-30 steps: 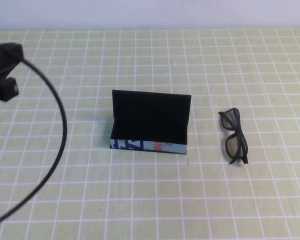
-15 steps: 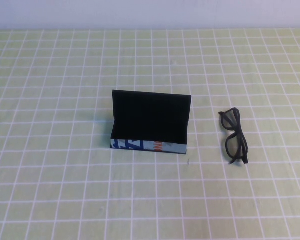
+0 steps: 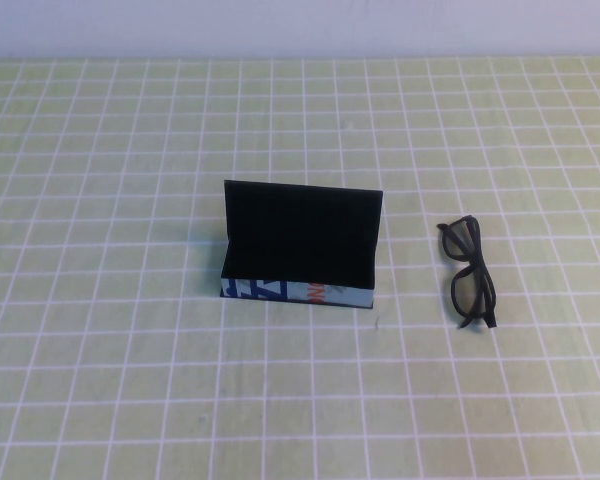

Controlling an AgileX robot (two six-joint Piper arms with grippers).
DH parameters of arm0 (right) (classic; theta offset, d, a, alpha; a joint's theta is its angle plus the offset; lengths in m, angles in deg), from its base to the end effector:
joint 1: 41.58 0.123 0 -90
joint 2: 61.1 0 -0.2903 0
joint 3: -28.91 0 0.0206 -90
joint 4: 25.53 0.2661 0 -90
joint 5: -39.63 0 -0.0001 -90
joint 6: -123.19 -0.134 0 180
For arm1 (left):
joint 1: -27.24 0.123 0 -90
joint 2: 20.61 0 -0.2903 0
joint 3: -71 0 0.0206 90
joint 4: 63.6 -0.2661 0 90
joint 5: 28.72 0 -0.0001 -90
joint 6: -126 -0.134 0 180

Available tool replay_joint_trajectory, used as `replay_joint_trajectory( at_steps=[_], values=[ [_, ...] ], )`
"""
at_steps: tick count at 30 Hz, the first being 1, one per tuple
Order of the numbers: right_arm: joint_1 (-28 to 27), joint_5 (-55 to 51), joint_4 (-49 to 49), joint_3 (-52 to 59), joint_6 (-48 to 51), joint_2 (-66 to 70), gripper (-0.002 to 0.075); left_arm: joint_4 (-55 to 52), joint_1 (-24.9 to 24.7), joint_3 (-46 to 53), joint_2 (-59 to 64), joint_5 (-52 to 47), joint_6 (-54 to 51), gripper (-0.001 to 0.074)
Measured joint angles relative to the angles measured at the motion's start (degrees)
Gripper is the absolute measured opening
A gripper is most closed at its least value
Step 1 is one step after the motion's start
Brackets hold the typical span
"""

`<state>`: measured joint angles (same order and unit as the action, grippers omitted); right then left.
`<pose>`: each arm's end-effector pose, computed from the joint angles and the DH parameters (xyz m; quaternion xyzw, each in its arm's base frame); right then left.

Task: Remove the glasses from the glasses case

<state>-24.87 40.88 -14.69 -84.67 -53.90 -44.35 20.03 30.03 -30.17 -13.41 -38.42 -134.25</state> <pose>0.1117 0.0330 0.2774 -0.0487 0.6539 0.1598 0.7379 0.1089 -0.0173 0.2050 0.0244 0.6889 -0.0610 0.7219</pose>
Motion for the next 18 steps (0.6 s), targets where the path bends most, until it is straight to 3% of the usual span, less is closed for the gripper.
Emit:
replay_joint_trajectory(
  at_steps=[7, 18],
  values=[
    [0.0, 1.65, 1.1, 4.16, 0.37, 0.0, -0.0016, 0.0, 0.0, 0.0, -0.17, 1.47, 0.0, -0.0004],
    [0.0, -7.66, 1.31, 5.46, 0.46, 0.0, -0.0016, 0.0, 0.0, 0.0, -0.17, 1.6, 0.0, -0.0004]
  ],
)
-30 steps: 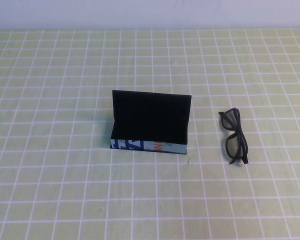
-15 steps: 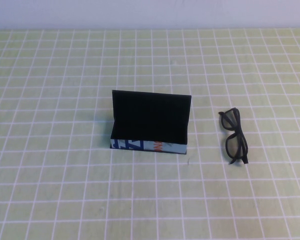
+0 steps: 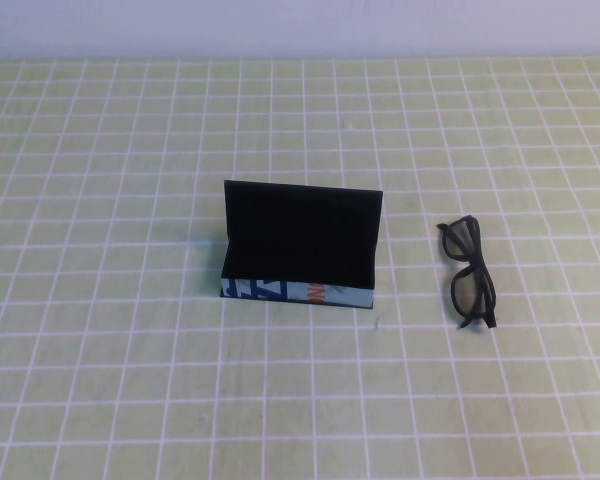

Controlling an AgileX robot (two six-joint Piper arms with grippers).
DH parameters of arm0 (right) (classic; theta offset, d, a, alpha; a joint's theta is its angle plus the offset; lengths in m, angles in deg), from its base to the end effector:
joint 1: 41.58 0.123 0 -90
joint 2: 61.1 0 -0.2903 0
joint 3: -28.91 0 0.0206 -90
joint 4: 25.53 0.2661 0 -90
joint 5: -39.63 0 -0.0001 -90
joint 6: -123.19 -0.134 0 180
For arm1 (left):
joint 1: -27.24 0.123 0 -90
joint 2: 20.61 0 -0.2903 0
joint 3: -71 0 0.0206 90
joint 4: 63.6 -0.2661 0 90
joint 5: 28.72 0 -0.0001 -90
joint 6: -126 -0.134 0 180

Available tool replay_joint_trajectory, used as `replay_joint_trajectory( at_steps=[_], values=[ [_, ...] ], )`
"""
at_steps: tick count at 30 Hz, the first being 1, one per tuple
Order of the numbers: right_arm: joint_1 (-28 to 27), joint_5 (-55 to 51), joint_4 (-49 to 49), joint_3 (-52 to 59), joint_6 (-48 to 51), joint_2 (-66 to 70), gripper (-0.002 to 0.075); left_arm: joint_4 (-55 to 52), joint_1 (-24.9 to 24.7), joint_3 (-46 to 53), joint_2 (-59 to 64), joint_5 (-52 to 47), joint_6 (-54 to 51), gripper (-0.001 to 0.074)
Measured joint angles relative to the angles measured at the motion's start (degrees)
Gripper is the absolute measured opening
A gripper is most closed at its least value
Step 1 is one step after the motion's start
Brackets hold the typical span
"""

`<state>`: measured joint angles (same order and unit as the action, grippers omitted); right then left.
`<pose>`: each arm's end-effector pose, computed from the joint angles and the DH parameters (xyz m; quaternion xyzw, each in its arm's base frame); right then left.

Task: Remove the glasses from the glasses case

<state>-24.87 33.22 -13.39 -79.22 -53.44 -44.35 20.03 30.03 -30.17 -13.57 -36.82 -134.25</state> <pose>0.1150 0.0378 0.2222 -0.0594 0.7342 0.1571 0.6578 0.1091 -0.0136 0.2057 0.0144 0.6870 -0.0515 0.7247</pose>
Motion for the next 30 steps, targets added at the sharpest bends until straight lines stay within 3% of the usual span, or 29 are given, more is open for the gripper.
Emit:
replay_joint_trajectory(
  at_steps=[6, 15, 24, 30],
  values=[
    [-1.27, 0.74, -3.93, 0.81, 0.0, -1.46, -0.0016, 0.0, 0.0, 0.0, 0.0, 0.0, 0.0, -0.0004],
    [-14.36, 2.98, -4.23, 6.81, 0.0, -6.78, -0.0016, 0.0, 0.0, 0.0, 0.0, 0.0, 0.0, -0.0004],
    [-15.36, -10.81, -2.82, 7.06, 0.0, -9.57, -0.0016, 0.0, 0.0, 0.0, -0.09, 0.0, 0.0, -0.0004],
    [-15.36, -12.05, -2.47, 7.06, 0.0, -9.57, -0.0016, 0.0, 0.0, 0.0, -0.09, 0.0, 0.0, -0.0004]
  ],
)
